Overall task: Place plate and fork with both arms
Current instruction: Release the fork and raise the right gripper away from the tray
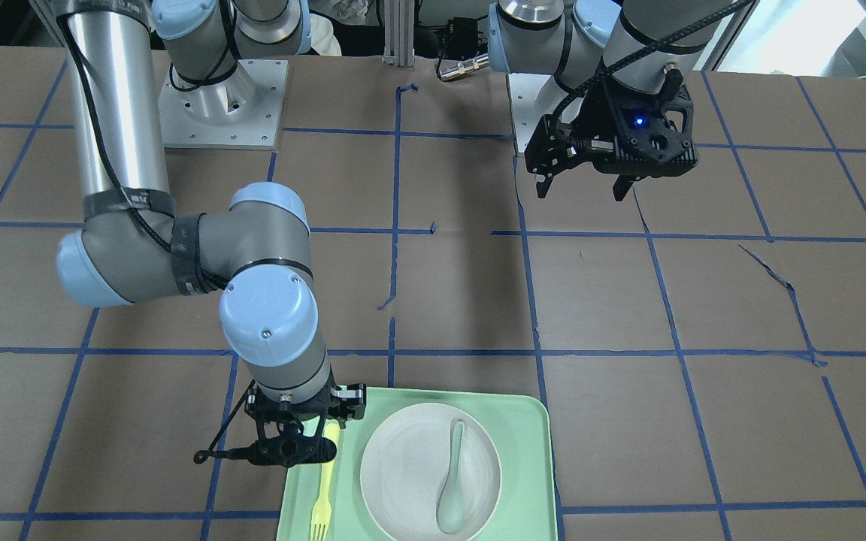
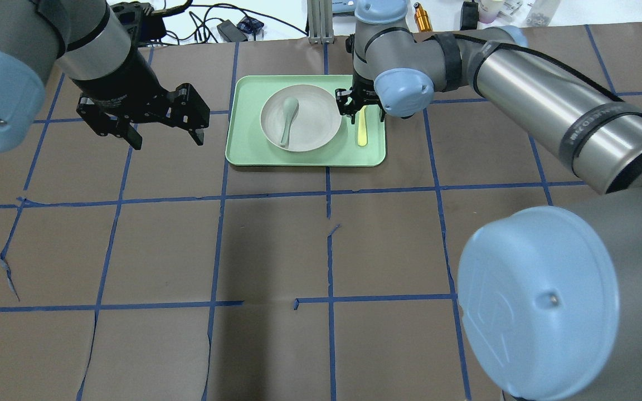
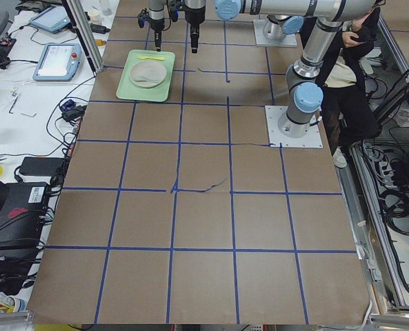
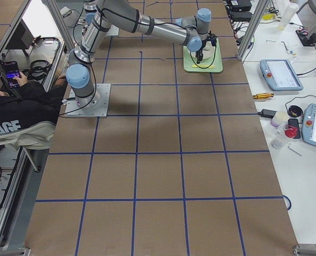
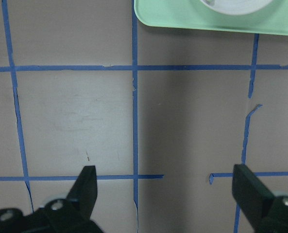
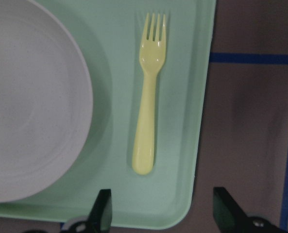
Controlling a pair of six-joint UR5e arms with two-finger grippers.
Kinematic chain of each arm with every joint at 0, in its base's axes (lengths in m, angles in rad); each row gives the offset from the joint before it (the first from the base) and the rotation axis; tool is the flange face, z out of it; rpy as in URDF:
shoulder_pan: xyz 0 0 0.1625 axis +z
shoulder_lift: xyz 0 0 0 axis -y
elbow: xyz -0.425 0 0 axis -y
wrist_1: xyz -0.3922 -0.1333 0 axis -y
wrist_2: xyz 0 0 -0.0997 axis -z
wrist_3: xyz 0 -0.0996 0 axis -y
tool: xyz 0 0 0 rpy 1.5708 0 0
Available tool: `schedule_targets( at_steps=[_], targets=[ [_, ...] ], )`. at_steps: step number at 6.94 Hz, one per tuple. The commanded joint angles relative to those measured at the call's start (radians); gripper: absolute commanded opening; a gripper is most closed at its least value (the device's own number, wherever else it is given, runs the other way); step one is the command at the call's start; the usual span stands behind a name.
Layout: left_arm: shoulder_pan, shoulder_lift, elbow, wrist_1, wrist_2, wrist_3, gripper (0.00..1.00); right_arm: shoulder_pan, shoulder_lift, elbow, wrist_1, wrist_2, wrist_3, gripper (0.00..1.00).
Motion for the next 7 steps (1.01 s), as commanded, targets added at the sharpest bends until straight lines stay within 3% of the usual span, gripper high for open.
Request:
schedule_targets(
  at_steps=[1, 2, 3, 7],
  targets=[
    [0.000, 0.002, 0.001, -0.002, 0.000, 0.000, 1.00, -0.053, -0.281, 0.066, 0.226, 0.008, -0.013, 1.00],
    [0.000, 0.002, 0.001, -0.004, 0.000, 0.000, 1.00, -0.067, -0.369, 0.056, 0.318, 0.008, -0.049, 1.00],
    [0.000, 0.002, 0.003, -0.004, 0.000, 0.000, 1.00, -0.070, -0.450, 0.066, 0.323, 0.010, -0.053, 1.00],
    [0.000, 0.002, 0.003, -0.007, 0.000, -0.002, 1.00, -0.069, -0.503, 0.074, 0.357, -0.005, -0.047, 1.00]
  ],
)
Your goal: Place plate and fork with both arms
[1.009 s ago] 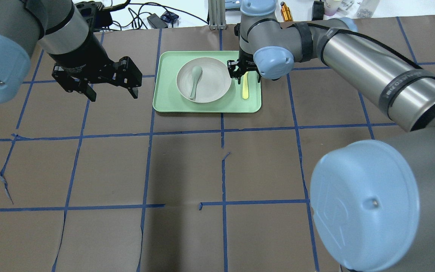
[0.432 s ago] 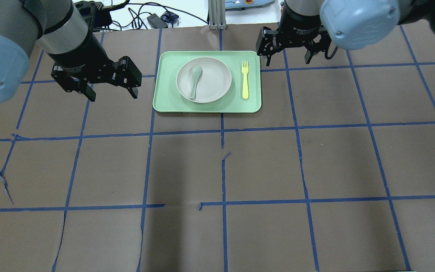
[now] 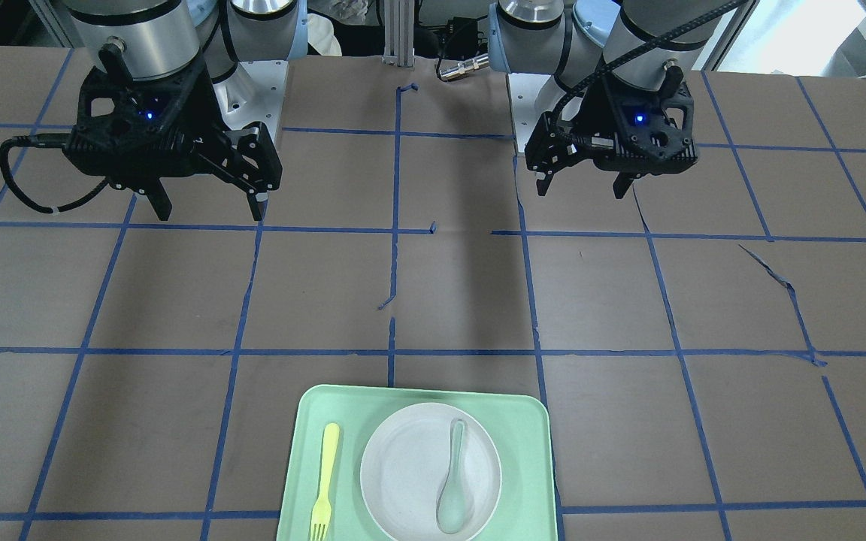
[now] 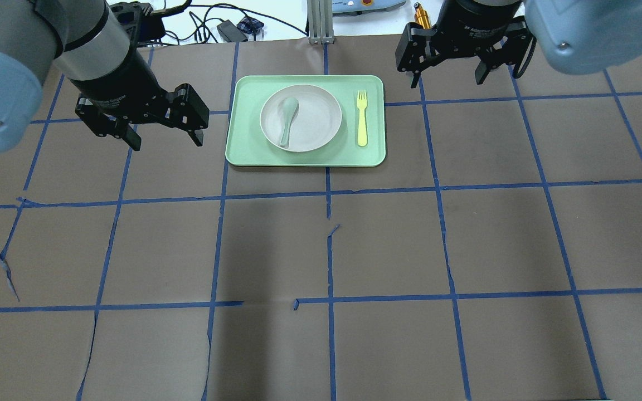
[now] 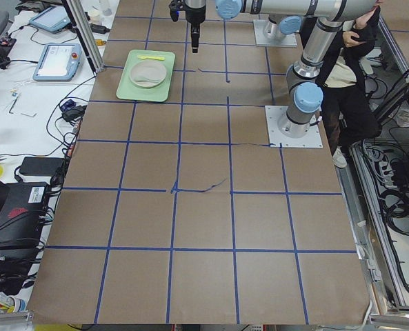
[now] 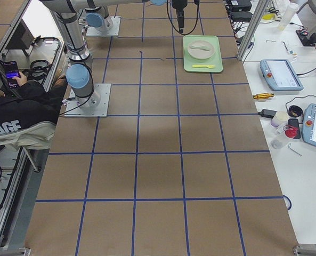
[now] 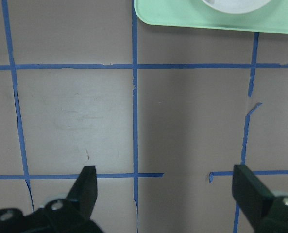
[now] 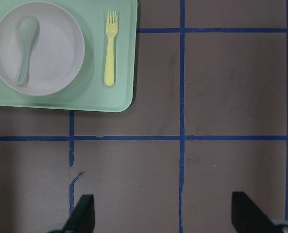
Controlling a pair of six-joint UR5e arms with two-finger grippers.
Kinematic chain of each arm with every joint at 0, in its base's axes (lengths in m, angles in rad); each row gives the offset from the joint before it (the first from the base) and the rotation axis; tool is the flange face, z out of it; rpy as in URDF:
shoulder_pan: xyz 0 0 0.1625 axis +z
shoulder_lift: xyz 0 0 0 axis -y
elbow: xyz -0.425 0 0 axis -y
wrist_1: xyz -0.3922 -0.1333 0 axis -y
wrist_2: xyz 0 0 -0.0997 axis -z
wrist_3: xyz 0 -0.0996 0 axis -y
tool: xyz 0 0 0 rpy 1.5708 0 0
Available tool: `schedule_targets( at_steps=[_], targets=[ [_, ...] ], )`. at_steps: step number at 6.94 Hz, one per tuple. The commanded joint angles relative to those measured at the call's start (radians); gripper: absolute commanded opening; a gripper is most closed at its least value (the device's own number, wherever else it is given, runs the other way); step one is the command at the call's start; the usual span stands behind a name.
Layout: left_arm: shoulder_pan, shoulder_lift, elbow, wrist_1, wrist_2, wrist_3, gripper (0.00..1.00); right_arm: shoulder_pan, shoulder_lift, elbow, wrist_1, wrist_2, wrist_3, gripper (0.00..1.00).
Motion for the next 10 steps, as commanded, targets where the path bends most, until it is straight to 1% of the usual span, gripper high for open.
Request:
schedule_targets(
  at_steps=[1, 2, 4, 10],
  targets=[
    [0.000, 0.001, 0.002, 0.000, -0.002, 0.000, 1.00, 0.011, 0.008, 0.002, 0.024, 0.000, 0.001, 1.00],
    [0.000, 0.003, 0.008, 0.000, -0.002, -0.002, 1.00, 0.011, 0.011, 0.010, 0.053, -0.001, 0.004, 1.00],
    [0.000, 0.003, 0.008, 0.000, -0.002, 0.000, 1.00, 0.010, 0.011, 0.013, 0.065, -0.003, 0.007, 1.00],
    [0.000, 0.006, 0.002, 0.000, 0.000, 0.000, 1.00, 0.011, 0.011, 0.012, 0.065, 0.003, 0.015, 1.00]
  ],
)
